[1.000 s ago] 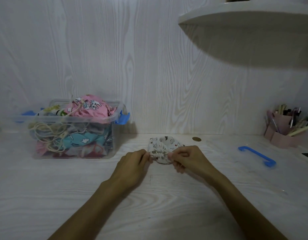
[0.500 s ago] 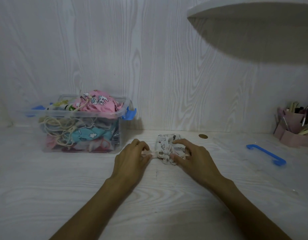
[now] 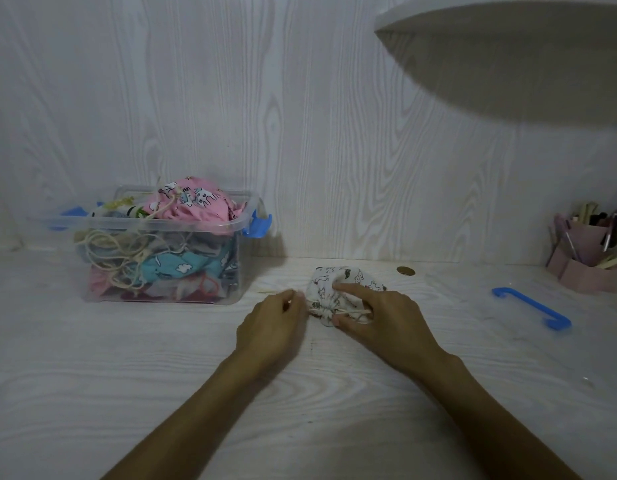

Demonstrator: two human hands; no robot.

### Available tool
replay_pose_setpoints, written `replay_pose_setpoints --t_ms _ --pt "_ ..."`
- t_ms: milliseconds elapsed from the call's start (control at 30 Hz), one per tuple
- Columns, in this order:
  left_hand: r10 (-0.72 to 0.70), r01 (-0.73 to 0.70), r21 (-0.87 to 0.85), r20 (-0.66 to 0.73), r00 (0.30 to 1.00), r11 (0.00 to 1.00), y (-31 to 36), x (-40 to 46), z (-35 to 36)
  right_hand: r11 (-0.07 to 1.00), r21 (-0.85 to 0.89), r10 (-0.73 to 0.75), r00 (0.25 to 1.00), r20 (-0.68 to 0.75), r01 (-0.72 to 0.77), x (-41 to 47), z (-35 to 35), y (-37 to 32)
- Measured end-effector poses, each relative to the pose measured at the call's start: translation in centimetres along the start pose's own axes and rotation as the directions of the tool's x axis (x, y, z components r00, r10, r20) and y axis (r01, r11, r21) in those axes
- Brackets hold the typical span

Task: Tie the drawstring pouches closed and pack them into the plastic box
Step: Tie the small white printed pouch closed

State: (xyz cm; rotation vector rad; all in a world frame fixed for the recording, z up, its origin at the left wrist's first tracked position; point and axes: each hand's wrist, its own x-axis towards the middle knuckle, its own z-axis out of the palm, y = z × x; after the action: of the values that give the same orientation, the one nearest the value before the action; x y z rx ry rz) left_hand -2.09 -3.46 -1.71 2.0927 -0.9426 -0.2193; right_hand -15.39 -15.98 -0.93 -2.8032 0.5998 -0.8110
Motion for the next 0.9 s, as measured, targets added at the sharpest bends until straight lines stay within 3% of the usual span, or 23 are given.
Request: replay_pose_setpoints --t_ms 67,167,267,300,400,467,533,733,900 --pt "-0.040 0.043 -0.267 0.019 0.999 0.963 0.0 0.4 -0.2 1.000 0.001 -0.012 1.000 -0.017 0.012 0.1 0.1 -0.4" --pt "-0.099 0.113 -0.445 0.056 0.994 0.888 0.8 0.2 -0.4 1.000 0.001 -0.028 1.000 0.007 0.028 0.1 0.2 -1.1" --pt "-0.193 0.316 -0.624 0.258 0.947 0.715 1.4 0.2 -1.6 1.000 0.002 -0.019 1.000 0.021 0.019 0.0 0.2 -1.3" --pt "-0.200 0.357 -0.596 0.314 0.928 0.719 1.6 0.2 -2.2 1.000 0.001 -0.013 1.000 0.011 0.013 0.0 0.1 -1.2" --pt "-0.192 0.267 -0.262 0.278 0.941 0.927 1.3 0.5 -3.8 0.999 -0.043 -0.004 1.000 0.012 0.004 0.2 -0.1 -1.2" --pt "-0.209 0.303 -0.185 0.404 0.891 0.935 1.4 0.5 -3.9 0.992 -0.122 0.011 0.999 0.038 -0.007 0.5 -0.1 -1.3" --pt "-0.219 0.391 -0.236 0.531 0.818 0.890 1.4 0.5 -2.9 0.982 -0.187 0.036 0.998 0.049 -0.026 0.8 -0.1 -1.3" --pt "-0.254 0.433 -0.426 0.414 0.874 0.794 1.4 0.8 -0.5 0.989 -0.131 0.067 0.998 -0.001 -0.067 0.9 0.2 -1.4" --pt "-0.228 0.364 -0.725 0.283 0.932 0.585 1.7 -0.1 -0.2 0.995 -0.075 0.058 0.998 -0.036 -0.061 0.9 0.0 -2.6"
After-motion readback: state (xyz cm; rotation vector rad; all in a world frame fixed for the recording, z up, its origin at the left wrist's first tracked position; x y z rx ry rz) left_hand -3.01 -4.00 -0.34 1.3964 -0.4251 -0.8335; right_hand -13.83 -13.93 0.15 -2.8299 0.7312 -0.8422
